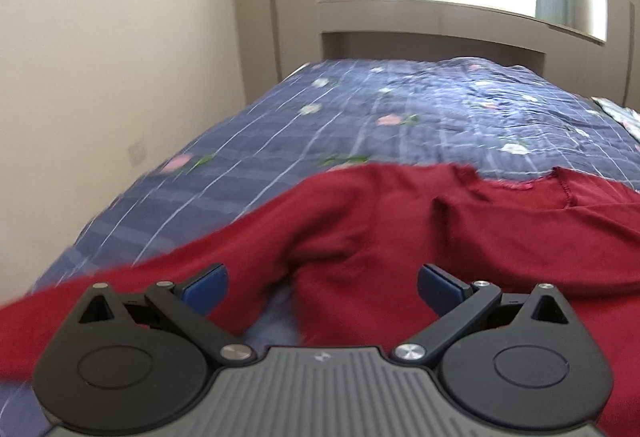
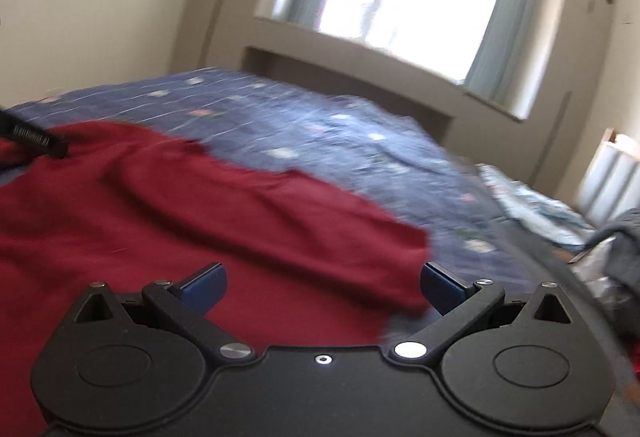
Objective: Fold small clothes
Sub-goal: 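Move the left tool to the other sleeve cuff and grasp it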
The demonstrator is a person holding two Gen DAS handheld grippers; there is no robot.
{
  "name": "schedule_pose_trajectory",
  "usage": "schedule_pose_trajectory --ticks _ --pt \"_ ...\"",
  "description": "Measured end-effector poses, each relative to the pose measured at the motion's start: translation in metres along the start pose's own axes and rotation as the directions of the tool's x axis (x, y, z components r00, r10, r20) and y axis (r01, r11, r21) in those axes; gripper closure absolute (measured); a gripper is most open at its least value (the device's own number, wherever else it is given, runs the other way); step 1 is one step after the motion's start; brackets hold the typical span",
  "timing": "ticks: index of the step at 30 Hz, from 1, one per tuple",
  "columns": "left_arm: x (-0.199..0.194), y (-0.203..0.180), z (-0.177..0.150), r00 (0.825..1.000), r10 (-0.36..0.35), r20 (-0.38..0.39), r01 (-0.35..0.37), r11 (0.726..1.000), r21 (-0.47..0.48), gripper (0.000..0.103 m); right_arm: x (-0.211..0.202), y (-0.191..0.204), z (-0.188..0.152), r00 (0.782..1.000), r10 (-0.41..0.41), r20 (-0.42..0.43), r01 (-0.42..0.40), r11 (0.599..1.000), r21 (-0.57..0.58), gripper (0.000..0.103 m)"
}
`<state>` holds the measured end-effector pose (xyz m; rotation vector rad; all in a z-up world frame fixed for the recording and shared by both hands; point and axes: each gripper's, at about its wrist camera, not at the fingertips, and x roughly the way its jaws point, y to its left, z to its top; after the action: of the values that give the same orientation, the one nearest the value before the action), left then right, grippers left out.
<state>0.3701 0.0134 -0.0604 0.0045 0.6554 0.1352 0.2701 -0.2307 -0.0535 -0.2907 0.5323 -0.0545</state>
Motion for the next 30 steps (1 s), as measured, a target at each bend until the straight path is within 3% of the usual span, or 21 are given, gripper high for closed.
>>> schedule_pose_trajectory --ticks 4,7,17,21,24,27,28,30 --pt "-0.015 0.058 -0.015 0.997 0.033 -0.07 -0.043 0.988 -0.147 0.0 0.0 0.037 -0.008 0.997 0.066 -0.032 -0.067 0.997 -0.024 0.0" --pt "-0.025 0.108 -0.026 0.992 0.062 -0.106 -0.088 0.962 -0.26 0.0 0.002 0.051 -0.015 0.996 0.072 -0.056 -0.075 0.996 -0.048 0.0" --pt "-0.047 0.217 -0.067 0.961 0.233 -0.152 -0.275 0.872 -0.405 0.0 0.006 0.058 -0.027 0.997 0.054 -0.051 -0.057 0.997 -0.048 0.0" --pt "-0.047 0.247 -0.078 0.957 0.253 -0.143 -0.29 0.83 -0.476 0.0 0.003 0.065 -0.029 0.999 0.024 -0.029 -0.026 0.996 -0.087 0.0" --pt "-0.042 0.265 -0.081 0.961 0.231 -0.15 -0.276 0.803 -0.529 0.0 0.001 0.07 -0.029 1.0 0.003 -0.017 -0.005 0.993 -0.115 0.0" --pt "-0.042 0.276 -0.085 0.969 0.205 -0.141 -0.248 0.757 -0.604 0.001 0.001 0.073 -0.03 1.0 -0.014 -0.006 0.013 0.991 -0.136 0.0" --pt "-0.044 0.277 -0.086 0.97 0.206 -0.127 -0.239 0.745 -0.623 0.003 0.0 0.074 -0.03 1.0 -0.019 -0.003 0.018 0.99 -0.143 0.001" --pt "-0.048 0.276 -0.089 0.969 0.217 -0.12 -0.242 0.73 -0.639 0.016 0.0 0.076 -0.031 1.0 -0.026 0.003 0.026 0.988 -0.153 0.001"
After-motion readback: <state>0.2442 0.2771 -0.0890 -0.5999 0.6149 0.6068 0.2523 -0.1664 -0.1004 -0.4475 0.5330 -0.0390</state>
